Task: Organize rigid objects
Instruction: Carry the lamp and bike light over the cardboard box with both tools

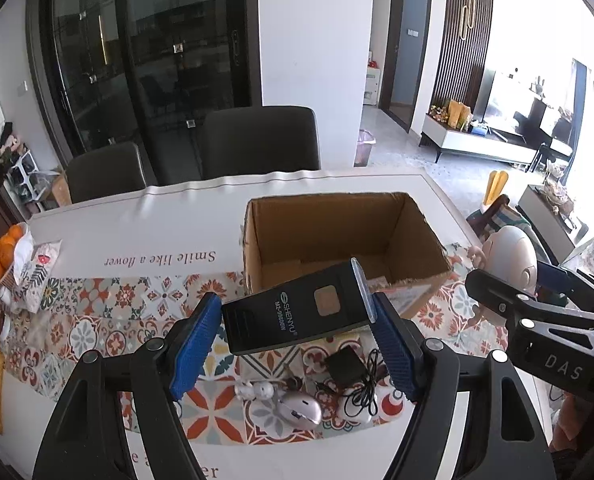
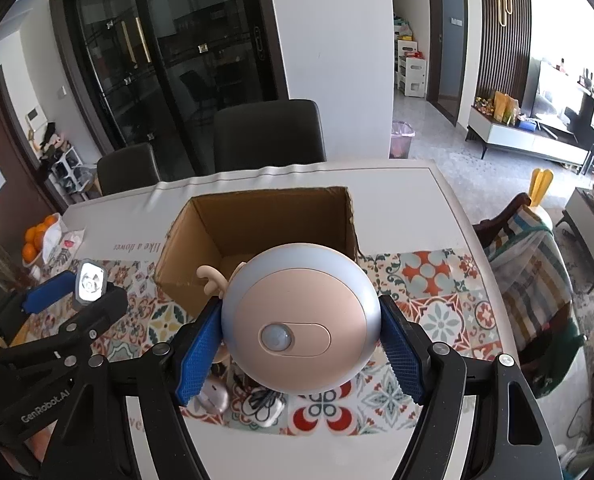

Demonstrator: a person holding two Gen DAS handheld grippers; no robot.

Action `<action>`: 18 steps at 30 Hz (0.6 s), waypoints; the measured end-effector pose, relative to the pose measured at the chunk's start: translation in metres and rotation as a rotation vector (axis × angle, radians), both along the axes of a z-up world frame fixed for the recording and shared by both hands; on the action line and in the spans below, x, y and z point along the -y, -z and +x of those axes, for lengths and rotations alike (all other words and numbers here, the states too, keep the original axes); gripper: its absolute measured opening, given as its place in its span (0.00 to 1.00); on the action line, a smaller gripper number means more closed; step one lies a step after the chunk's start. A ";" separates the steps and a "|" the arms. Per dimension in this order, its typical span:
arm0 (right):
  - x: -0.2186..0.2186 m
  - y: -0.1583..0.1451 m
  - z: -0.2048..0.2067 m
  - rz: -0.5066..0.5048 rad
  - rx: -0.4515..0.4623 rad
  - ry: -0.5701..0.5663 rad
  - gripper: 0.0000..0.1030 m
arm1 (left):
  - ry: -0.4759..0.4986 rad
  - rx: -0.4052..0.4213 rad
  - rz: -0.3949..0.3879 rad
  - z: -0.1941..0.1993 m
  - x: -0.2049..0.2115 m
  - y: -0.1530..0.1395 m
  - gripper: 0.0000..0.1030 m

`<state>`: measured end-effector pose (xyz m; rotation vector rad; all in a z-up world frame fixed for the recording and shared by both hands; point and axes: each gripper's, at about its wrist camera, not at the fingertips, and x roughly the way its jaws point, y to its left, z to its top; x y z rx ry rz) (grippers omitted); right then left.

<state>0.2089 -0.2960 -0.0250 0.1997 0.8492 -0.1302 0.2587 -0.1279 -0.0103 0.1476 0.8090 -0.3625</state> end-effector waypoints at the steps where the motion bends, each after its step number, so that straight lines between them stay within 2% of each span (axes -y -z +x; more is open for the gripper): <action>1: 0.000 -0.001 0.001 -0.001 0.003 -0.002 0.72 | 0.000 0.006 0.002 0.002 0.001 -0.001 0.73; 9: 0.003 -0.010 0.025 -0.012 0.013 -0.001 0.72 | 0.003 0.030 0.024 0.023 0.010 -0.013 0.73; 18: 0.009 -0.010 0.055 -0.031 -0.003 0.010 0.72 | 0.005 0.020 0.039 0.049 0.019 -0.014 0.73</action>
